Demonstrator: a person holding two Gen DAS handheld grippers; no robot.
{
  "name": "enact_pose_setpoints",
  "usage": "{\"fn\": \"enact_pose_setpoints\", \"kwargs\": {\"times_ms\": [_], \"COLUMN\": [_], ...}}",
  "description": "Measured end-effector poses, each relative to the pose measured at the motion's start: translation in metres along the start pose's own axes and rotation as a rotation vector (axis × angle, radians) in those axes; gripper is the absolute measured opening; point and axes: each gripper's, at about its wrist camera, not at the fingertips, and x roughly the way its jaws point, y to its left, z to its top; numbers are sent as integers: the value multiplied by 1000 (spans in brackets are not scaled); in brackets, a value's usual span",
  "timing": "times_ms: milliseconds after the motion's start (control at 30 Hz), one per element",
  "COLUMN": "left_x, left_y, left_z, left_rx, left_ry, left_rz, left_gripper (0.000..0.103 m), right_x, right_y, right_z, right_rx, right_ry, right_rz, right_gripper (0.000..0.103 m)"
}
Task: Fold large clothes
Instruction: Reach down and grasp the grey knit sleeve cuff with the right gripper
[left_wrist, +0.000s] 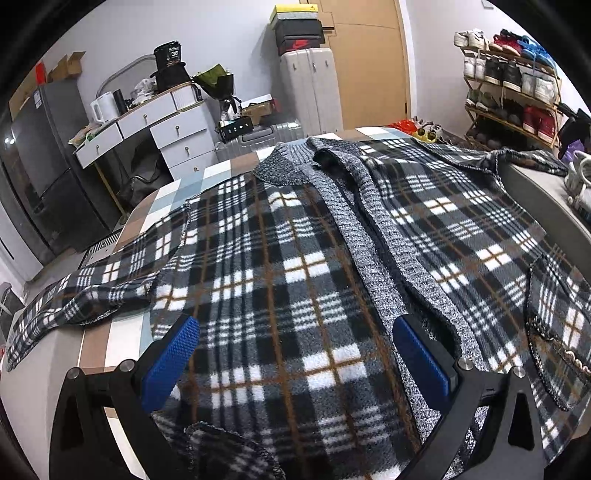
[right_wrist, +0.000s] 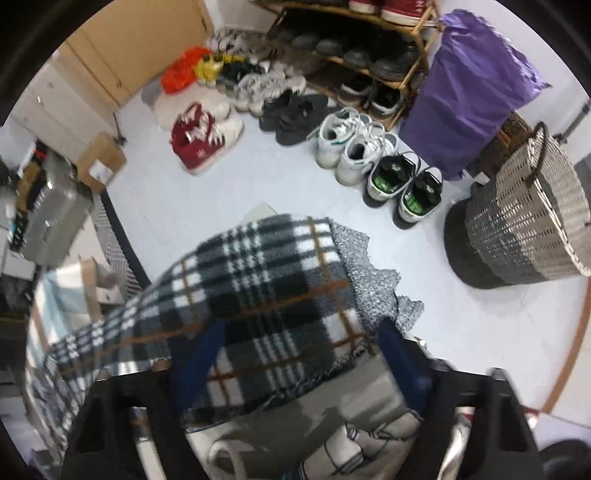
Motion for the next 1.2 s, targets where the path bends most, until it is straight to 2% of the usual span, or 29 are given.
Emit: {"fn": "enact_pose_setpoints", "kwargs": {"times_ms": [133,267,333,433,567,667,733,767,800,833,867,900,933,1100,1200], "left_x": [-2,-2,-1,-1,0,0,-1,-1,-1,-1,0,-1,0,4,6], "left_y": [-1,-1,-1,0,-1,-2,-1,-1,0,0,0,0,0,-1,0], "left_z": [0,-1,0,2,3,3,3,3,3,3,3,3,3,-1,-4], "left_rx": [9,12,13,11,17,24,21,18,16,14,12,14,17,32,40], "left_ry": [-4,-4,-7,-8,-9,-11,-14,-13,-11,-10,-11,-12,-12,-7,-4], "left_rz": [2,5,9,7,2,3,4,2,2,2,1,3,7,19,16], "left_gripper": [102,102,102,102,102,102,102,102,102,102,102,102,102,102,102], "right_x": [7,3,4,5,4,2,-3,-10,-19,-25,-30,-35,-34,2,20], "right_y": [-3,-3,2,24,55,60,59,55,50,44,41,36,30,13,1], "right_z": [0,-3,-7,-14,-27,-30,-29,-26,-22,-18,-16,-14,-9,12,23], "right_rx": [6,-11,-34,-141,-277,-278,-263,-243,-219,-193,-176,-163,-149,-112,-82], "right_ry": [22,-4,-16,-16,7,23,3,-35,-84,-133,-174,-216,-214,-71,10], "right_rz": [12,-2,-25,-81,-62,-2,32,47,42,11,-27,-77,-105,-160,-135], "right_gripper": [43,1,1,0,0,0,1,12,36,76,103,103,103,102,101]}}
